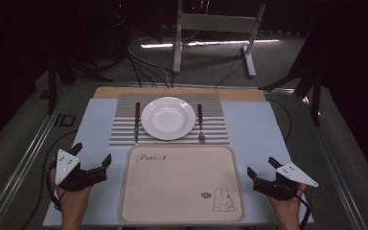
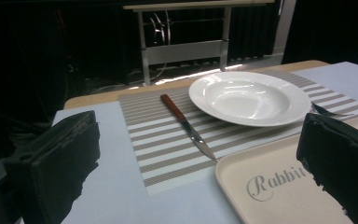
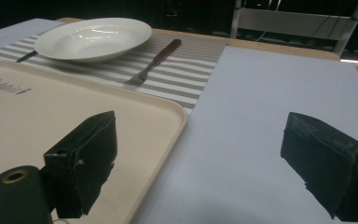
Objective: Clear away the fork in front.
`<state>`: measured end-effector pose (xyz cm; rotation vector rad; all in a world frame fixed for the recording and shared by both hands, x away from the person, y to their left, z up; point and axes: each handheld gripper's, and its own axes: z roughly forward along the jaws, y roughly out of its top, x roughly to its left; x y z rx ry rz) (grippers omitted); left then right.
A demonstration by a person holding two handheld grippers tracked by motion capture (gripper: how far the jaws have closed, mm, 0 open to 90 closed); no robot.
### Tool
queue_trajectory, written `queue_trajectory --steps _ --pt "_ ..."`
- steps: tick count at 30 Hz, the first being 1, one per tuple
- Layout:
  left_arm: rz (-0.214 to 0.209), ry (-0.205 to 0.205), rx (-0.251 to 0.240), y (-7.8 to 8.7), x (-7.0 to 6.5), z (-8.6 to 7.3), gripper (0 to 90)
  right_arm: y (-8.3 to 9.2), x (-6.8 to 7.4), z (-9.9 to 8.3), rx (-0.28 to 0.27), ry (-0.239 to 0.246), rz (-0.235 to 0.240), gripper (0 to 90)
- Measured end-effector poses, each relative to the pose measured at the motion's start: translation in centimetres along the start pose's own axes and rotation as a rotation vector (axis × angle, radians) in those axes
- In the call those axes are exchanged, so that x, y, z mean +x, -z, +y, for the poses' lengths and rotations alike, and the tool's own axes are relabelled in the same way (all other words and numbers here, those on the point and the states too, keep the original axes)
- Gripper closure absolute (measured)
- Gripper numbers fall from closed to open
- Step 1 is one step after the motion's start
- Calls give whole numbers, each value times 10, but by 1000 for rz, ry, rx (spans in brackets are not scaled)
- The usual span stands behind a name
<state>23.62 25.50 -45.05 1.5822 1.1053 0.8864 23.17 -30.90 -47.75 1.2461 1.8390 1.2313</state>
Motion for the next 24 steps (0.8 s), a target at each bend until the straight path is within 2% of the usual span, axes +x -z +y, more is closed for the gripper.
queue_trajectory --steps 6,10,13,14,24 --pt "2 30 12 -4 2 -4 1 -9 1 12 15 -33 12 107" --pt "-6 30 16 -5 0 -4 1 -16 4 22 33 -29 16 112" --pt "-7 27 15 -6 -1 -3 1 -19 5 28 34 -49 27 112" --pt "-7 25 13 -6 -2 -3 1 -23 5 34 22 -72 40 112" --pt "-5 29 22 -9 -3 -5 1 -39 15 66 9 -20 76 111"
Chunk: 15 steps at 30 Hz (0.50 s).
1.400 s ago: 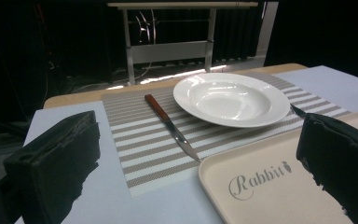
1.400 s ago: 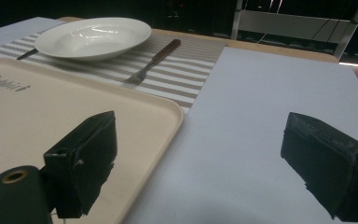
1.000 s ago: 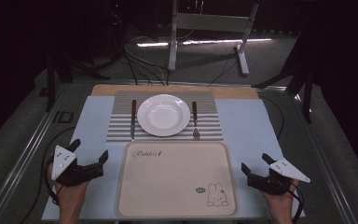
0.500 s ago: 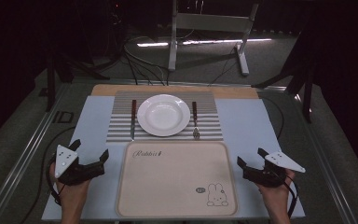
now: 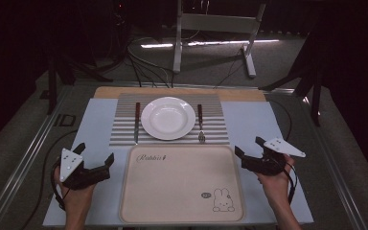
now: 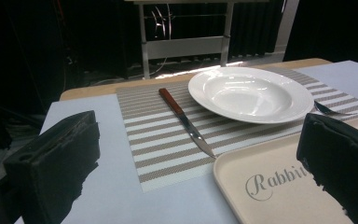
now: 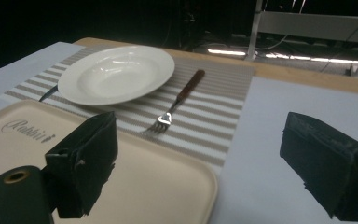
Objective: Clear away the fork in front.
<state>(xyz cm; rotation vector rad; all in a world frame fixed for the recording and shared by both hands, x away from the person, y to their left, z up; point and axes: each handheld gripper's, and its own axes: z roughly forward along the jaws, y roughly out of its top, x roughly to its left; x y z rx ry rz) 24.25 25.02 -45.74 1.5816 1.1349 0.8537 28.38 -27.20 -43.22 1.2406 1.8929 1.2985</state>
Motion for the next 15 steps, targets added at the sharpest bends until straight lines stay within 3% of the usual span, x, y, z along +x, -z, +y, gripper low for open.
queue_trajectory --steps 8,15 --pt "-5 -2 2 -1 0 0 1 -17 4 19 14 -9 6 111" --pt "-3 -2 2 -1 0 0 1 -44 5 34 39 -15 -6 111"
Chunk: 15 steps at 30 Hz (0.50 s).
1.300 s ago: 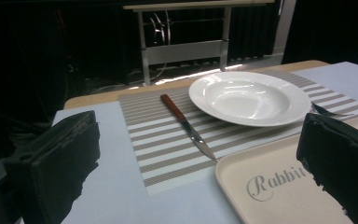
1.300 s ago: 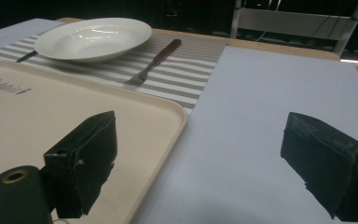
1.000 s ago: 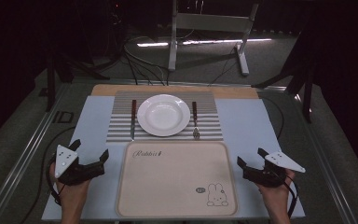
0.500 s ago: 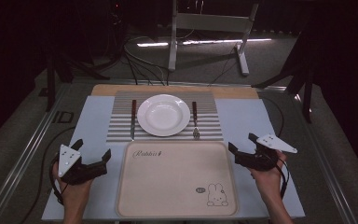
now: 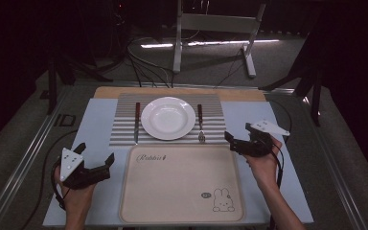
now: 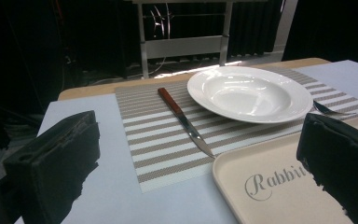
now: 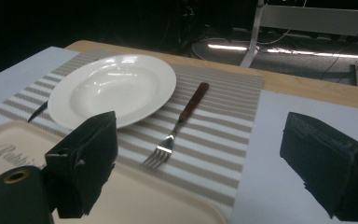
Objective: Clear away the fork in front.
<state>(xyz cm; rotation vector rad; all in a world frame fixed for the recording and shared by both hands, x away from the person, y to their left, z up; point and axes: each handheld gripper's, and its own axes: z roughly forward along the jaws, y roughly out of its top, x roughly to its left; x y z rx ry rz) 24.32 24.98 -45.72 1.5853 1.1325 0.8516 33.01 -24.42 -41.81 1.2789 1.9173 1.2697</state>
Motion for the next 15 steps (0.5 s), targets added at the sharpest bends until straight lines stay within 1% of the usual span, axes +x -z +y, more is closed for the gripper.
queue_trajectory --steps 3,4,6,8,9,15 --pt "-1 -3 2 -1 -1 0 1 -10 0 6 5 -10 -2 111" --pt "-1 -3 2 -1 -1 0 1 -10 0 6 5 -10 -2 111" --pt "0 -9 6 -1 -2 -1 1 -19 0 13 9 -16 -1 111" --pt "1 -11 7 -1 -3 -1 1 -21 0 15 11 -21 1 110" --pt "1 -12 9 -2 -3 -1 1 -23 0 17 12 -27 4 110" --pt "3 -14 13 -2 -4 -2 1 -36 -5 37 22 -66 -16 110"
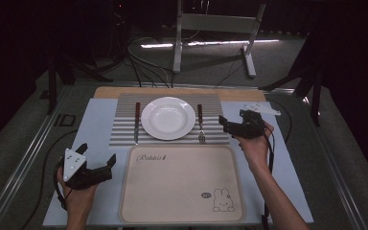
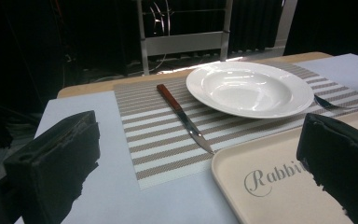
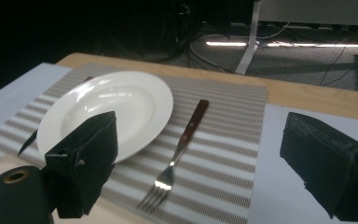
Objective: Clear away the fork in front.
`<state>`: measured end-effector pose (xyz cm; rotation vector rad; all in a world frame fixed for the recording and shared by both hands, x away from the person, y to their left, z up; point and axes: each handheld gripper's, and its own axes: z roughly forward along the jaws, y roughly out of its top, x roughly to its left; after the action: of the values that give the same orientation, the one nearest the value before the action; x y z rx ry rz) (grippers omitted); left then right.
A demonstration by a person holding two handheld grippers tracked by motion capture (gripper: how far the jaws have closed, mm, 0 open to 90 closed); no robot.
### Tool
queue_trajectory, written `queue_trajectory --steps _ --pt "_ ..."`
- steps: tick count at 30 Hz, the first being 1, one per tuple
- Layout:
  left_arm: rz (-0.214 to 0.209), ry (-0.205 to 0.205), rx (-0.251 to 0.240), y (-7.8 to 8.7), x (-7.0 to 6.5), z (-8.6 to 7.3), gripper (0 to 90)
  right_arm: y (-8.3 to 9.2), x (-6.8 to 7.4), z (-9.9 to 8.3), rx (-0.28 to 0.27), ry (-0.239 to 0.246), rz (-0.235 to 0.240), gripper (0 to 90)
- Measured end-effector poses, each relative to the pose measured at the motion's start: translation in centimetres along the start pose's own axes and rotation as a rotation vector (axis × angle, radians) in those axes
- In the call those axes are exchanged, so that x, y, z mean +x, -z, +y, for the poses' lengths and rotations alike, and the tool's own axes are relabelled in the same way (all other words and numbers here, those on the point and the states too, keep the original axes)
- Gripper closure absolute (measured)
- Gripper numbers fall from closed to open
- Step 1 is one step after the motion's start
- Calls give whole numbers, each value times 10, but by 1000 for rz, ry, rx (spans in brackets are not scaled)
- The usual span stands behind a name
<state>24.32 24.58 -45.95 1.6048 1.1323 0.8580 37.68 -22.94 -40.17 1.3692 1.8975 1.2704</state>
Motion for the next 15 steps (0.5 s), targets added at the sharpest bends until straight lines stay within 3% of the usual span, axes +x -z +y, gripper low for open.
queue_trajectory --steps 7,15 --pt "4 4 5 -1 0 -1 1 -16 -3 22 20 -27 -27 111" --pt "2 1 9 -2 -2 -1 1 -33 -2 36 53 -4 -64 111"
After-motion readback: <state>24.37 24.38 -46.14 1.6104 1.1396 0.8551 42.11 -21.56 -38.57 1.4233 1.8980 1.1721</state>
